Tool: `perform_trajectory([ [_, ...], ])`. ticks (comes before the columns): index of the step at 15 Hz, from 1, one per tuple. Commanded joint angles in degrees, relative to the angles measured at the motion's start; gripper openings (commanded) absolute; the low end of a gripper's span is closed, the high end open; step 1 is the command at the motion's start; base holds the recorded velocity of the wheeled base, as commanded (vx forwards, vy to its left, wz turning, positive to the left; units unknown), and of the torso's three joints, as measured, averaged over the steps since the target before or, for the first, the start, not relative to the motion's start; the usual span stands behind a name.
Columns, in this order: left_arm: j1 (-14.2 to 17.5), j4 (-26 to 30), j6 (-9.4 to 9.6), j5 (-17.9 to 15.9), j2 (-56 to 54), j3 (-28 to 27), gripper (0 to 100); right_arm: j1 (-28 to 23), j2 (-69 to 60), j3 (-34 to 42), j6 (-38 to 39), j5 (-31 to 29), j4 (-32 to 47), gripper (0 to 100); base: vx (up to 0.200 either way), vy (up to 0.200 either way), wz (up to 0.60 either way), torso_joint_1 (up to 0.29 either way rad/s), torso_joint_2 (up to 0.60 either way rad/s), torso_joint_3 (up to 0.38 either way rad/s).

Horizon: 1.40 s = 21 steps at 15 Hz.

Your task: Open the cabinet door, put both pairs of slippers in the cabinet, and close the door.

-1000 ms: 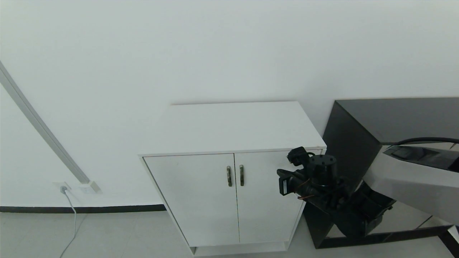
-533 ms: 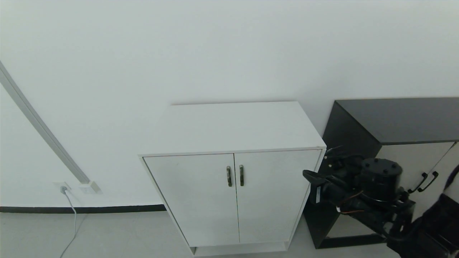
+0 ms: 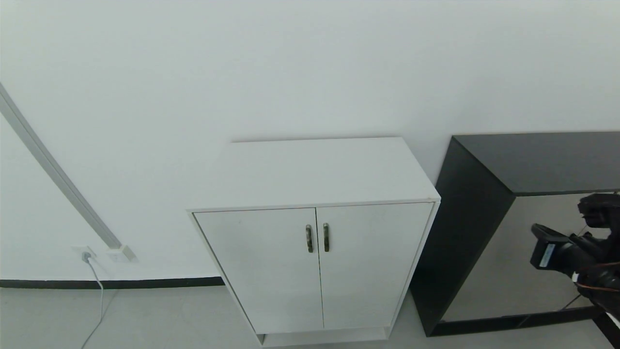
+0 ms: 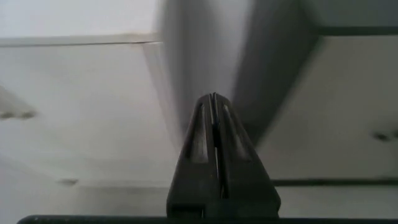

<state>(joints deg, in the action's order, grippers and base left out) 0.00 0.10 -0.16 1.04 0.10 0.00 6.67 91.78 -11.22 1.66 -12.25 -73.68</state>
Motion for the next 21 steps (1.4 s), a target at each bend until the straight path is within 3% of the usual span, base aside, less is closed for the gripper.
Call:
perform_trajectory([
  [1, 0.0, 0.0, -0.02, 0.0, 0.1, 0.0, 0, -3.3, -5.8, 6.0, -0.2, -0.7, -0.2, 0, 0.0, 0.0, 0.0, 0.0, 0.0, 0.0],
  [4, 0.0, 0.0, -0.02, 0.0, 0.1, 0.0, 0, 2.0, -13.9, 11.2, -0.2, -0.8, 4.3, 0, 0.0, 0.0, 0.0, 0.0, 0.0, 0.0],
  [9, 0.0, 0.0, -0.02, -0.1, 0.1, 0.0, 0, 7.5, -35.2, 11.2, -0.8, 1.1, 33.1, 0, 0.0, 0.0, 0.0, 0.0, 0.0, 0.0],
  [14, 0.0, 0.0, 0.07, -0.1, 0.1, 0.0, 0, 8.4, -52.8, 11.2, -2.9, 8.8, 57.3, 0, 0.0, 0.0, 0.0, 0.0, 0.0, 0.0],
  [16, 0.0, 0.0, 0.07, -0.1, 0.1, 0.0, 0, 8.4, -56.4, 11.2, -3.0, 12.3, 63.4, 0, 0.0, 0.0, 0.0, 0.0, 0.0, 0.0],
  [21, 0.0, 0.0, 0.07, -0.1, 0.1, 0.0, 0, 9.7, -57.3, 11.2, -4.3, 13.1, 67.3, 0, 0.0, 0.0, 0.0, 0.0, 0.0, 0.0],
])
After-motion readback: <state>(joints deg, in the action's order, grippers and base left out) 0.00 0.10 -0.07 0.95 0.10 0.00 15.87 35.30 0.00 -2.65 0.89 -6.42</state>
